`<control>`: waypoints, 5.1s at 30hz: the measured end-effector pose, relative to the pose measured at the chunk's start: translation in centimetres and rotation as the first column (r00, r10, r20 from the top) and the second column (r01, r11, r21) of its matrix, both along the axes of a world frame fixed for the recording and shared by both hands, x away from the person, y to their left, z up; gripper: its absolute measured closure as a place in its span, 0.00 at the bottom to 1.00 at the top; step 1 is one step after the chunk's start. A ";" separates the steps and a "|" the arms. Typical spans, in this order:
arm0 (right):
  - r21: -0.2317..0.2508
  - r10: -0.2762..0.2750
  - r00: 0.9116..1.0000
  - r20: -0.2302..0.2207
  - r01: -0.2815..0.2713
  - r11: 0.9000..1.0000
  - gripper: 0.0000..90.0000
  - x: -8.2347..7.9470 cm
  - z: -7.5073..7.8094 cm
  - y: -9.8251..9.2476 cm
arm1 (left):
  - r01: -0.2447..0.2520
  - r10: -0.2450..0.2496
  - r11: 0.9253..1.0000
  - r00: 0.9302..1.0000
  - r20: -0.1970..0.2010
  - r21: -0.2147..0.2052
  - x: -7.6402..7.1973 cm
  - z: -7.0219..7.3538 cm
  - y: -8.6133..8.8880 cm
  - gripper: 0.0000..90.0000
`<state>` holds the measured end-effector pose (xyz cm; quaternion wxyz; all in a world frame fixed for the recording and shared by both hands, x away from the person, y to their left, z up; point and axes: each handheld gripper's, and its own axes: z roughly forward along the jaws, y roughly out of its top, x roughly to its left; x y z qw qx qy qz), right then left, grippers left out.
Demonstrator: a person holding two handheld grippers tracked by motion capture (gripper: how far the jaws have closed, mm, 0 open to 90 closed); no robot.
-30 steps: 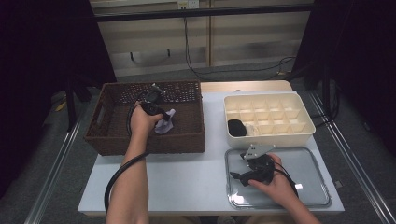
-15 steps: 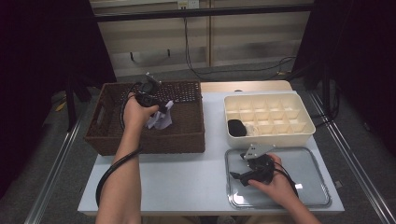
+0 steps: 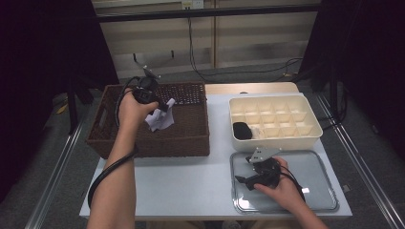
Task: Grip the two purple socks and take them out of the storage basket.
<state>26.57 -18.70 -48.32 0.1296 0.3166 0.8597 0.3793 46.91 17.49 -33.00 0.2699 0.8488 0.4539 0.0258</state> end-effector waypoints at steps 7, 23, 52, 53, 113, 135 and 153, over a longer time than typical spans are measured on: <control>0.001 0.000 1.000 0.001 0.000 1.000 0.21 0.0 0.0 0.0 | -0.002 0.002 1.000 1.000 -0.014 -0.009 -0.6 1.2 0.2 0.94; 0.000 0.000 1.000 -0.001 0.000 1.000 0.22 0.0 0.0 0.0 | 0.019 -0.019 1.000 1.000 -0.015 -0.025 -2.1 4.0 -0.1 0.94; -0.001 0.003 1.000 0.006 -0.003 1.000 0.22 0.0 0.0 0.0 | 0.045 -0.048 0.996 0.998 -0.031 -0.074 -5.5 6.6 0.5 0.94; -0.001 0.001 1.000 0.004 -0.001 1.000 0.22 0.0 0.0 0.0 | 0.047 -0.050 0.995 0.998 -0.032 -0.083 -5.5 6.7 0.7 0.94; -0.002 -0.001 1.000 0.000 0.001 1.000 0.22 -0.1 0.0 0.0 | 0.158 -0.161 0.983 0.986 -0.029 -0.089 -12.7 4.5 0.5 0.93; -0.002 -0.001 1.000 -0.001 0.001 1.000 0.22 -0.1 0.0 0.0 | 0.177 -0.173 0.982 0.983 0.051 -0.063 -12.4 2.9 -0.1 0.61; 0.002 -0.006 1.000 -0.006 0.006 1.000 0.22 -0.1 0.0 0.0 | 0.095 -0.088 0.993 0.992 0.088 -0.072 -8.1 0.8 0.2 0.51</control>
